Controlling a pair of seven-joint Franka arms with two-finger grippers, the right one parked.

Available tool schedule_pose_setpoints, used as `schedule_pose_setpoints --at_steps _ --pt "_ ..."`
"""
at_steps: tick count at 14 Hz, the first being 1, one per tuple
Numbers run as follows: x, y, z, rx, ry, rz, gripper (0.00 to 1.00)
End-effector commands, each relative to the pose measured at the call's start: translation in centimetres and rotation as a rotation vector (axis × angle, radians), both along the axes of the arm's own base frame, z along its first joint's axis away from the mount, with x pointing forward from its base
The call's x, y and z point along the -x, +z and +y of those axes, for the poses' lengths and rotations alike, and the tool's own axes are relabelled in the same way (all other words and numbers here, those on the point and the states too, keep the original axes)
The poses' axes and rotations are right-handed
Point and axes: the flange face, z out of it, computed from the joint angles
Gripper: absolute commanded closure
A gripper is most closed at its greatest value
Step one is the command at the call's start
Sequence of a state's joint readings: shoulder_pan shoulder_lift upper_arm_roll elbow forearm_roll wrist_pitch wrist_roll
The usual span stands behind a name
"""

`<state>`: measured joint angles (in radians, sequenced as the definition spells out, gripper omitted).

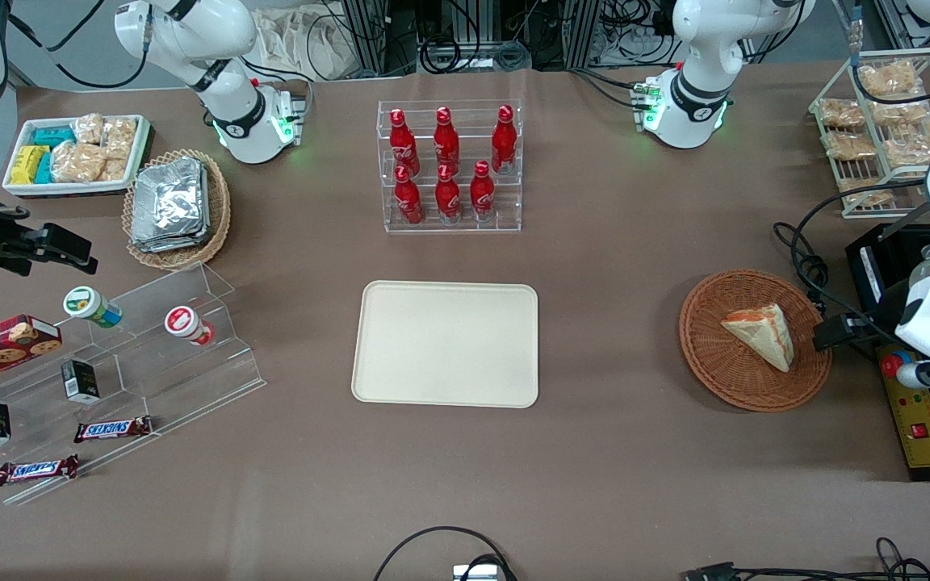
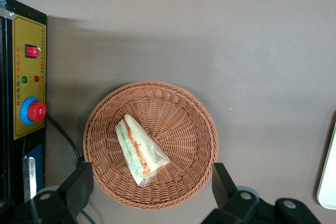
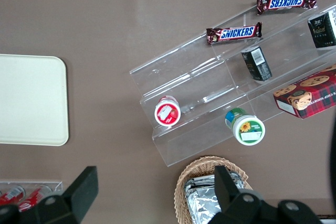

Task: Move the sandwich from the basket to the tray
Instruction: 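Move the left gripper over the wrapped sandwich in the wicker basket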

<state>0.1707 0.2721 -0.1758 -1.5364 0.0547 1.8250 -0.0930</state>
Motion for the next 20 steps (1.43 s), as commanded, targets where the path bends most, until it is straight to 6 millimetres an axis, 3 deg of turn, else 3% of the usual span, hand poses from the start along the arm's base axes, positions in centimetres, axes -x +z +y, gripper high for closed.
schedule_pose_setpoints --at_steps 1,5,9,11,16,20 --pt "-0.3 0.1 0.0 -0.014 -0.001 0.018 0.0" --pt "-0.3 0.1 0.0 -0.01 0.021 0.017 0.0" --pt "-0.2 -2.9 1.1 -0.012 0.035 0.1 0.0" --pt "0.8 -5.3 1.2 -0.015 0.111 0.144 0.0" --pt "3.1 -10.3 4.9 -0.009 0.337 0.106 0.0" --pt "6.0 -14.7 4.5 -0.009 0.499 0.06 0.0"
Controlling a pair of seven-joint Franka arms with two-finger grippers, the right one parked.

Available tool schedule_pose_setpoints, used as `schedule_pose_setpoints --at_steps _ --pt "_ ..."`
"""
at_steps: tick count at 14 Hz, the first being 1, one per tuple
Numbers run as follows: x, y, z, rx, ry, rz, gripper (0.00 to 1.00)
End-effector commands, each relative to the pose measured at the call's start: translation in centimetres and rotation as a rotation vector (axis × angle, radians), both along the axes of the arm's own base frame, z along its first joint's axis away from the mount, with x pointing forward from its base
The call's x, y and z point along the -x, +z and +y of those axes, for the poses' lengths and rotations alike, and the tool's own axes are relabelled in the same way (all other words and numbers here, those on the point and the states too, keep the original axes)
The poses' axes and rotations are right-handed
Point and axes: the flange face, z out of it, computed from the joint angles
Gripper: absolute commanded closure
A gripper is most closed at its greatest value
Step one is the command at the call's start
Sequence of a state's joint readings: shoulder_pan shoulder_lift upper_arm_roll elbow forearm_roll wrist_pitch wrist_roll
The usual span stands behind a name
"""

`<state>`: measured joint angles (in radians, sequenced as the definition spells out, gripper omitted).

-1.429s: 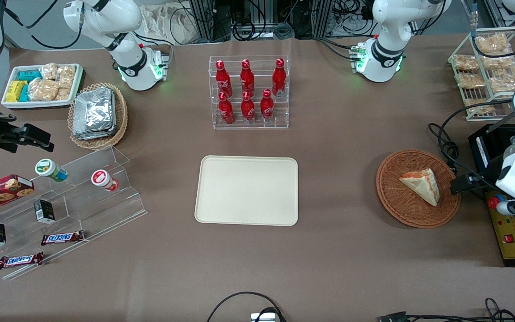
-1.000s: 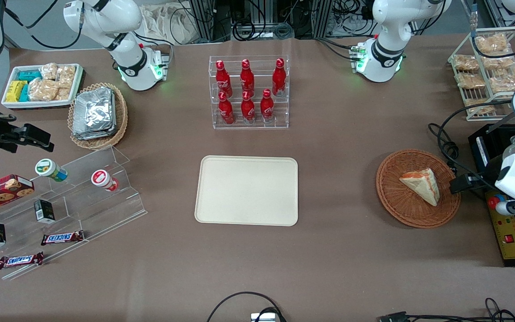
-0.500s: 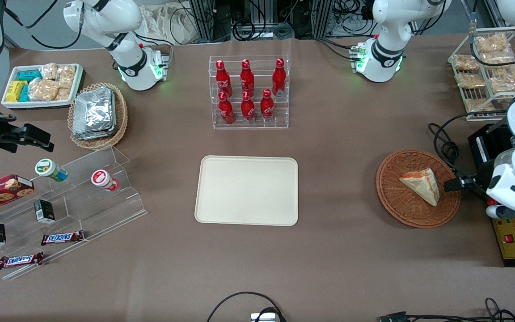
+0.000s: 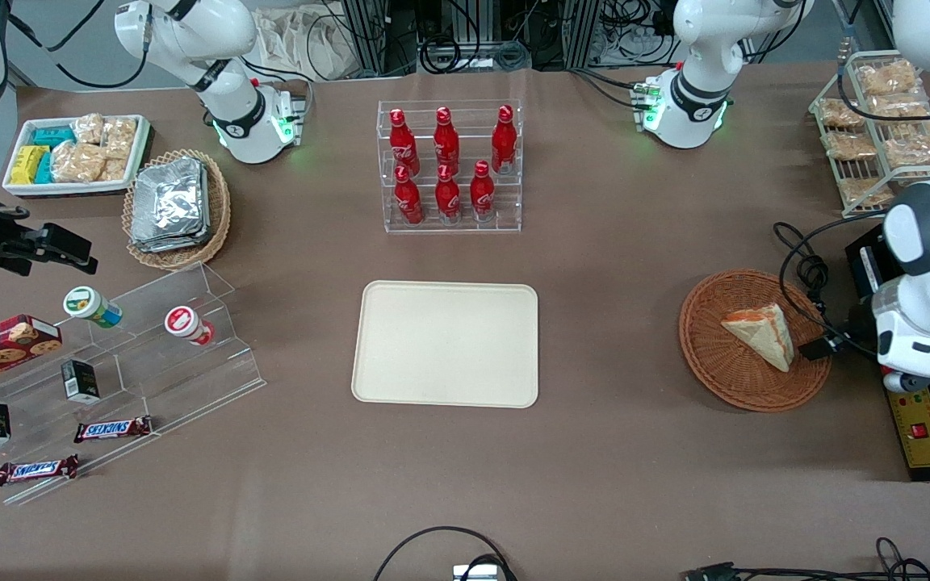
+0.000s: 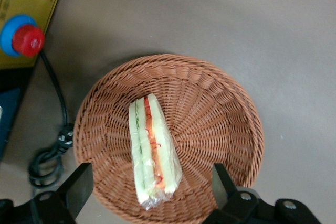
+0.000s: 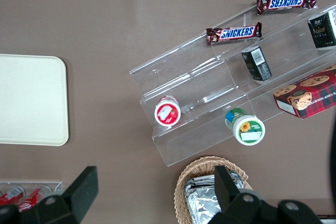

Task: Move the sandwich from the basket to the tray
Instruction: 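Move the left gripper over the wrapped sandwich in the wicker basket, then lower the open left gripper around the sandwich's wrapped edge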

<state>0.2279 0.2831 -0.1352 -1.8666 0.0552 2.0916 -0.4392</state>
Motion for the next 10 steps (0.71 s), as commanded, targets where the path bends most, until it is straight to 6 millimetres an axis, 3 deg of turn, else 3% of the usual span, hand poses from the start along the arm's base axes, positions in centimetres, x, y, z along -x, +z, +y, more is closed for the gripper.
schedule_pose_setpoints --at_steps 1,7,10 --pt "3.0 -1.3 -0.7 -0.008 0.083 0.0 0.0" --pt "4.6 -4.2 -1.1 0.053 0.13 0.057 0.0" --pt "5.1 -5.2 -0.4 0.054 0.145 0.055 0.0"
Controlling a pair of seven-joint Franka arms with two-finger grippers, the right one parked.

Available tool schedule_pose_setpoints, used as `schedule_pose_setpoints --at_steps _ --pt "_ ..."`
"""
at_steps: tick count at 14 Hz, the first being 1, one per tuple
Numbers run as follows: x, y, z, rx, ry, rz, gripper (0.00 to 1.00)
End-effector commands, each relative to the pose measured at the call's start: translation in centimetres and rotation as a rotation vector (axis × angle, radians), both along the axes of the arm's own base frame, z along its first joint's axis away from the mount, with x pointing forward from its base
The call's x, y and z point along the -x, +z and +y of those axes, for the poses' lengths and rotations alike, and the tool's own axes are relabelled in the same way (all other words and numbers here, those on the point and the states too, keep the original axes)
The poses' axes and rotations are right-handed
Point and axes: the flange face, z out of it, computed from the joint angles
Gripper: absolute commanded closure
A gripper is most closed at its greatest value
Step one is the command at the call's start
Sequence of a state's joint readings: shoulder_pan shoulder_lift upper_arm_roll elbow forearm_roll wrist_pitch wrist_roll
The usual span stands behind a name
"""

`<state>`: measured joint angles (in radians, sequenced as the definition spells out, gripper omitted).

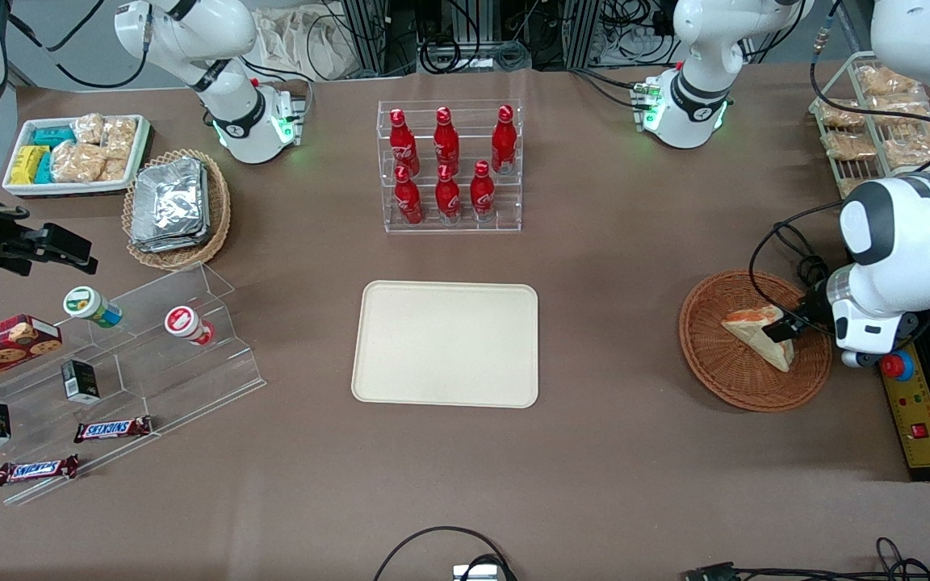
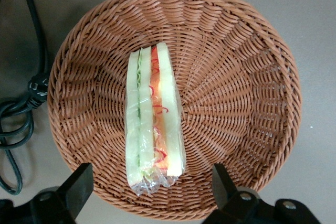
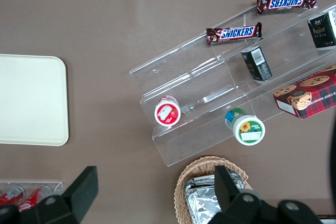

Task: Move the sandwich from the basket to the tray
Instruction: 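Lower the open left gripper around the sandwich's wrapped edge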

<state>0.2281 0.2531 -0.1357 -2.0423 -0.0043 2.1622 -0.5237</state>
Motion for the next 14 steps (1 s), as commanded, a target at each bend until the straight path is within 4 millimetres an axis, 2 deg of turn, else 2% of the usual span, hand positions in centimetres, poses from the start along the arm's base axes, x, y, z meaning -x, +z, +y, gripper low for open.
schedule_pose_setpoints --at_steps 1,5,14 --pt "1.3 -0.3 0.9 0.007 0.039 -0.023 0.0" --pt "2.6 -2.3 1.0 0.001 0.045 -0.059 0.0" --pt "3.2 -3.7 1.0 0.022 0.071 -0.047 0.0"
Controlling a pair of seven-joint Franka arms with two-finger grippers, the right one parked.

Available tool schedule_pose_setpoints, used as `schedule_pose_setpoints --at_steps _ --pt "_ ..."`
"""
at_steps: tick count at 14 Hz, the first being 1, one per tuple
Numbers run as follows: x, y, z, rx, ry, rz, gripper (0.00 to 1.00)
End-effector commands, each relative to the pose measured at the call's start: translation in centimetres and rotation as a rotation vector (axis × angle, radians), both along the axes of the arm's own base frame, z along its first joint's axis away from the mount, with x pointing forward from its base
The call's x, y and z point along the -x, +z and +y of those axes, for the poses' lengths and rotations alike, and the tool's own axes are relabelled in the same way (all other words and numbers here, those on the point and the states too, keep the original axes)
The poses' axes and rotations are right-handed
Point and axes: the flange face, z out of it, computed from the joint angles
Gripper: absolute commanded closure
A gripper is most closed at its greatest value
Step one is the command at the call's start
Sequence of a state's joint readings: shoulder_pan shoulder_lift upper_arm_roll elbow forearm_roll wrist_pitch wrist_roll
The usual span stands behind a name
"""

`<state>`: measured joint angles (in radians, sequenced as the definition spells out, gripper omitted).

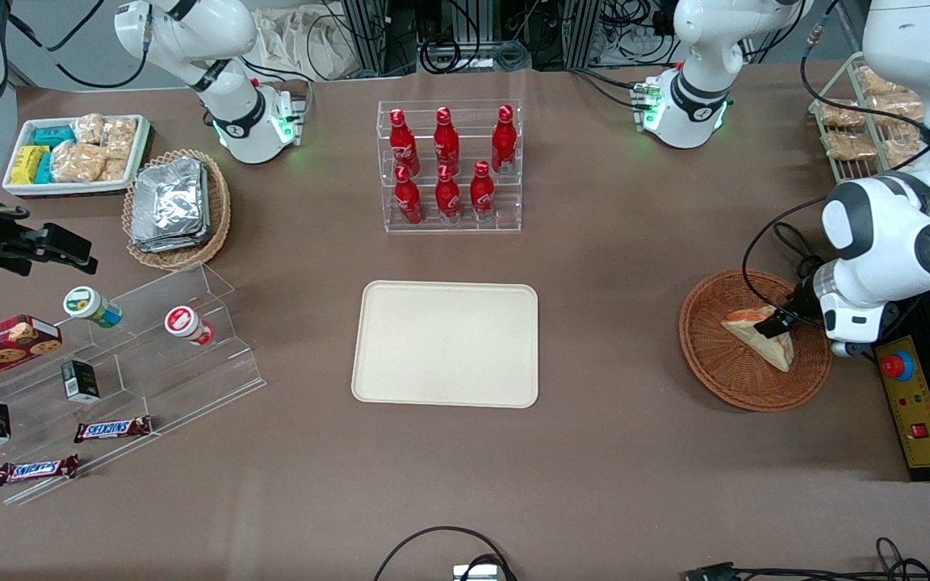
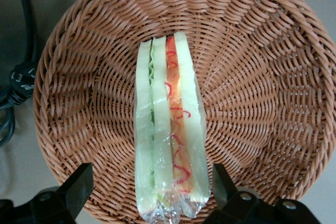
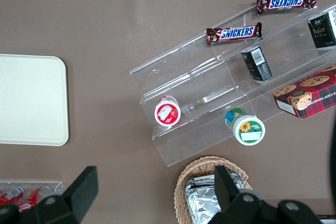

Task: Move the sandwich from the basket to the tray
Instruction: 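Lower the open left gripper around the sandwich's wrapped edge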

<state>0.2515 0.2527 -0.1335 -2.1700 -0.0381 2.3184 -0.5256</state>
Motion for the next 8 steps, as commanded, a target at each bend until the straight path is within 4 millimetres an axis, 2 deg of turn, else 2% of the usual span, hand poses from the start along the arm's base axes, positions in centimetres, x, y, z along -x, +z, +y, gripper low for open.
schedule_pose_setpoints --at_steps 1,4,6,7,8 --pt "0.9 0.1 0.0 0.004 0.017 -0.021 0.0" --pt "0.9 -0.1 0.1 0.003 0.018 -0.028 0.0" --pt "1.3 -1.1 0.1 0.007 0.015 -0.009 0.0" --pt "1.4 -1.5 0.3 0.007 0.02 -0.012 0.0" --pt "1.7 -2.0 1.4 0.008 0.034 -0.012 0.0"
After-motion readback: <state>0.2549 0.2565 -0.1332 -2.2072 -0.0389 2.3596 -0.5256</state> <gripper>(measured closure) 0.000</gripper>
